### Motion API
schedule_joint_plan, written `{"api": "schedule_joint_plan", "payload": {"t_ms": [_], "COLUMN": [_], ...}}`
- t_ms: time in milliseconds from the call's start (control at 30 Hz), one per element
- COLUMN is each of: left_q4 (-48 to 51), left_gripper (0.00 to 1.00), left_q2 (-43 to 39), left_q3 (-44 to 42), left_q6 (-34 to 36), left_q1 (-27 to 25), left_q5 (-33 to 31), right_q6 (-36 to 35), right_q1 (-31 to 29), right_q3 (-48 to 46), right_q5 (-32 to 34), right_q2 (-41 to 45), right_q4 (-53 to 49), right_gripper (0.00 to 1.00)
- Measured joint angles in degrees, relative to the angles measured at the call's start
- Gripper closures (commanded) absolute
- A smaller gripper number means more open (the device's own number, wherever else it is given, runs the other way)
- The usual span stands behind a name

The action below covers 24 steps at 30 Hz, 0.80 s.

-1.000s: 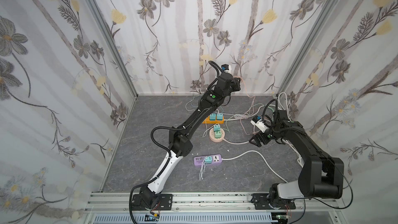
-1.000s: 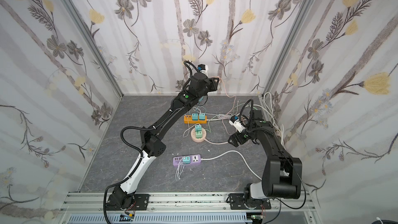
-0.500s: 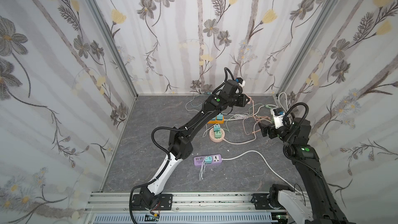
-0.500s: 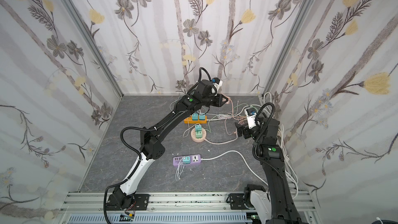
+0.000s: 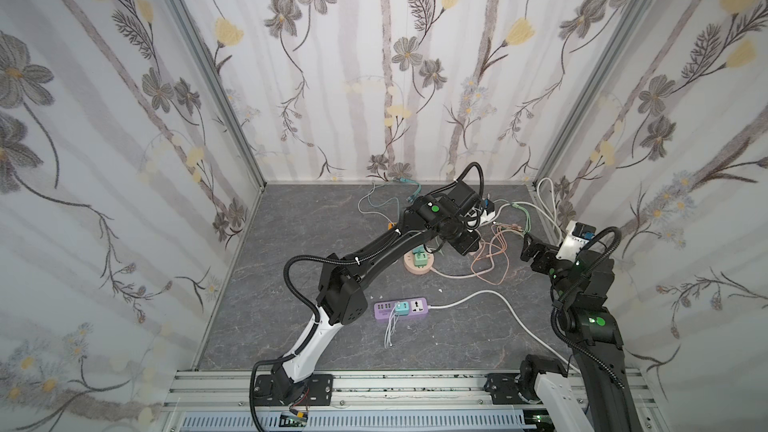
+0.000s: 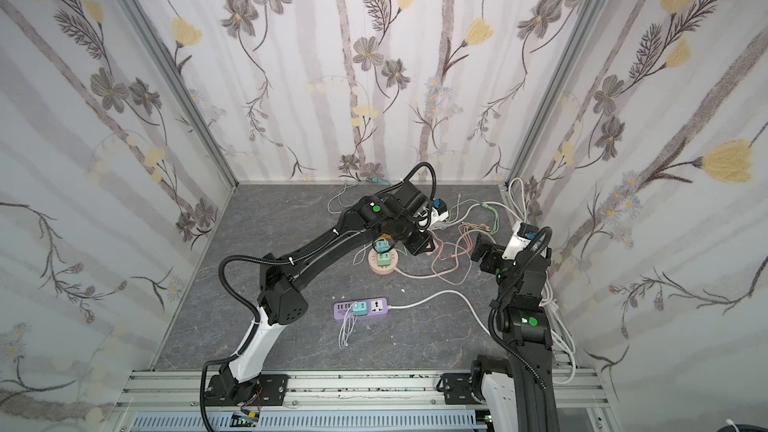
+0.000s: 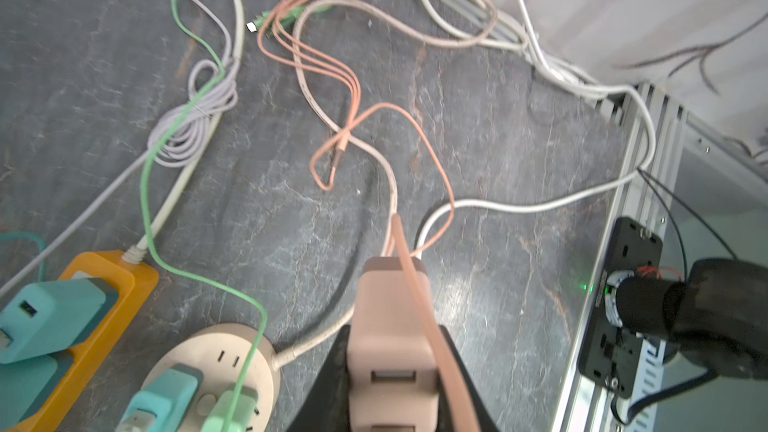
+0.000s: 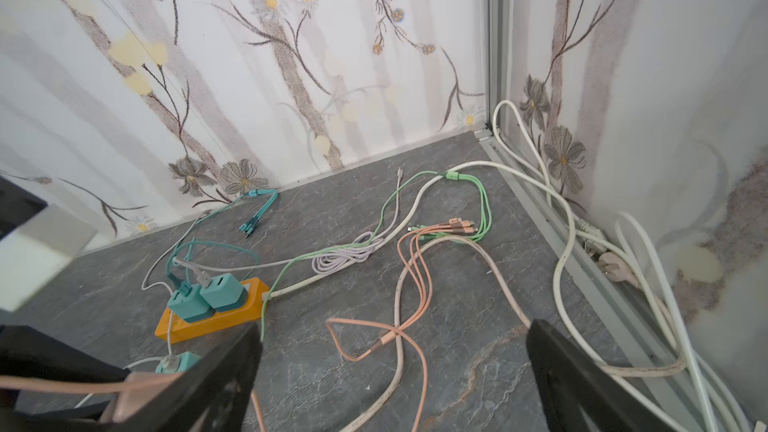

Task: Insert the plug
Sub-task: 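Lower the pink charger to the purple strip with the left gripper while the right follows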

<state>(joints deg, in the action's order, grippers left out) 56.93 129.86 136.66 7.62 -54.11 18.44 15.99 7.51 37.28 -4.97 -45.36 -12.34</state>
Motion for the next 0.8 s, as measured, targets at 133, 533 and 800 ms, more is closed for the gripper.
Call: {"api": "schedule_joint_plan", "payload": {"t_ms": [133, 533, 800], "left_q4": [5.9, 15.7, 15.3], "left_gripper": [1.00, 1.00, 1.00], "left_q2": [-0.9, -7.0, -10.1], "left_q3": [-1.1, -9.6, -16.2], "left_q6": [4.9, 18.3, 20.2], "left_q1": [-0.7, -2.3, -2.3], "left_q5": [-3.3, -7.0, -9.8], "right_q6": [3.0, 3.3, 7.1], "right_q1": [0.0, -3.0, -11.7], "right_q3": [-0.5, 3.4, 0.2], "right_q5": [-2.8, -11.5, -12.5], "right_q2": [-1.4, -7.2, -4.8], "right_q4": [-1.1, -1.3, -6.3], "right_gripper": [0.01, 0.01, 0.01]}}
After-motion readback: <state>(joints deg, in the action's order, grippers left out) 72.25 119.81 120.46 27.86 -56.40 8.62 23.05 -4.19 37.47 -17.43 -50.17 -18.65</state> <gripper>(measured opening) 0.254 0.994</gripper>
